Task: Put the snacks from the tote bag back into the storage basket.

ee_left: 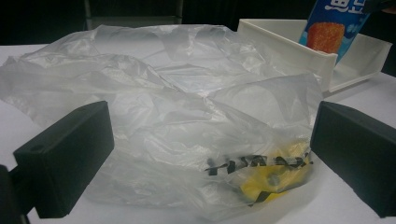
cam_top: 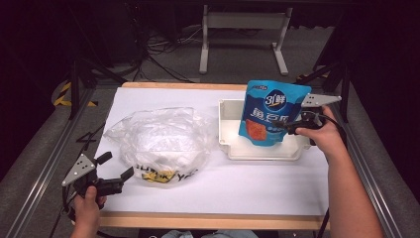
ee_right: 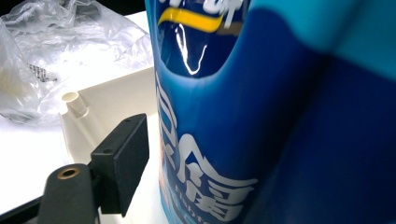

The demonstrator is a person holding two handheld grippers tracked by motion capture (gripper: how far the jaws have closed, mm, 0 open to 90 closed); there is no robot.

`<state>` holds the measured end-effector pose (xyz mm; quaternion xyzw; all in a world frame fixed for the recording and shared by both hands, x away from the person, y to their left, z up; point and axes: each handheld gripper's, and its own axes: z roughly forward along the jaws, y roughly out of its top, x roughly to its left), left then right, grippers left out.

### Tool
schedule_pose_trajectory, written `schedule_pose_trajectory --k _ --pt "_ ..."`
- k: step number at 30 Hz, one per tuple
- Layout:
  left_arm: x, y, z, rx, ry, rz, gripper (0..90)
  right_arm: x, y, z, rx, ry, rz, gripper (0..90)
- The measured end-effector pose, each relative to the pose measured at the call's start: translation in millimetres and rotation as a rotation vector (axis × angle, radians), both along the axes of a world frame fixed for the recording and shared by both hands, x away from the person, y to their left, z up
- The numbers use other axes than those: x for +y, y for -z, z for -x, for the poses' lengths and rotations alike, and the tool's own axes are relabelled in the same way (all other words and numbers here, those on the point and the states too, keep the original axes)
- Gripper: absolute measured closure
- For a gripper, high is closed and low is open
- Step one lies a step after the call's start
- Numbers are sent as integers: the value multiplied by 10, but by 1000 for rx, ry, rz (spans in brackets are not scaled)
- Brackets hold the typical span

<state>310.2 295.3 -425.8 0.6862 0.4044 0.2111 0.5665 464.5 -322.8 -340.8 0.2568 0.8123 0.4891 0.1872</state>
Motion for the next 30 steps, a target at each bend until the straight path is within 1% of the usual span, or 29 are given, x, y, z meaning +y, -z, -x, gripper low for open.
schedule_pose_trajectory --k 4,8,12,16,17,18,19,23,26,27,30 --pt "-1 -2 -7 2 3 -5 3 -26 -51 49 -18 13 5 237" --pt "-11 -1 -17 0 6 -1 4 -93 -125 127 -39 35 3 223" --pt "-17 0 -20 1 6 -4 3 -172 -194 203 -52 59 -9 199" --pt "-16 -1 -18 -1 7 -2 3 -261 -240 276 -64 96 -37 180" --pt "-16 -2 -17 -2 7 -3 3 -276 -248 295 -59 106 -46 180" --pt "-16 -2 -17 -2 8 -3 3 -298 -262 326 -52 117 -55 179" --pt "-14 -4 -15 2 10 -7 3 -314 -274 349 -59 122 -51 178" --pt "-15 -4 -14 2 7 -6 3 -358 -327 460 -67 155 -68 157" --pt "-15 -1 -12 2 5 -13 3 -372 -381 574 -70 176 -71 156" --pt "-15 -1 -13 1 5 -9 3 -376 -405 620 -71 185 -71 153" --pt "-18 0 -12 -1 8 -11 4 -368 -459 736 -86 191 -69 147"
